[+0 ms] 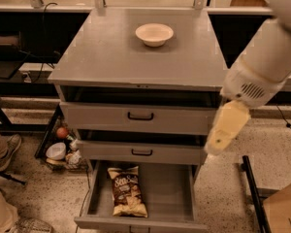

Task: Pick brown chip bag from bottom drawer and place on counter

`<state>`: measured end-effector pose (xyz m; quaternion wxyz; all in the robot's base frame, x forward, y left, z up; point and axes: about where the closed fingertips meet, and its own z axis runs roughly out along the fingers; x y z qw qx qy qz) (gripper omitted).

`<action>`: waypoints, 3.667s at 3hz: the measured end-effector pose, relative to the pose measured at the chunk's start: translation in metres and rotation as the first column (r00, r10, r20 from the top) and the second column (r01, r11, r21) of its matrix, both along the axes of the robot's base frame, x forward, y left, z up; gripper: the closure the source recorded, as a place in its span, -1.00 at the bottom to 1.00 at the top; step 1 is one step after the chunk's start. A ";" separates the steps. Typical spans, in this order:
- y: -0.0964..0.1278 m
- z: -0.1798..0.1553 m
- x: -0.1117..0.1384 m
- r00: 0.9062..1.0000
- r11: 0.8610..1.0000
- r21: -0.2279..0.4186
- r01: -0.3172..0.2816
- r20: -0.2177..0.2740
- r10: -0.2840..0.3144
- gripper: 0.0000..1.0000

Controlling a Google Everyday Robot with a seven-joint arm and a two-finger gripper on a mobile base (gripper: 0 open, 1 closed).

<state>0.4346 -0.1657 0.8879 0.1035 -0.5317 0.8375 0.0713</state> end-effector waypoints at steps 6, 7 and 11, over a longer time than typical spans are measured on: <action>0.095 -0.247 -0.004 0.848 0.892 0.095 0.441 -0.370 -0.380 -1.00; 0.106 -0.317 -0.015 0.762 0.820 0.081 0.567 -0.430 -0.484 -1.00; 0.151 -0.378 0.031 0.716 0.689 0.272 0.672 -0.477 -0.509 -1.00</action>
Offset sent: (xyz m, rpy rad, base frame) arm -0.0039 0.0353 -0.0736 0.0787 0.1267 -0.1215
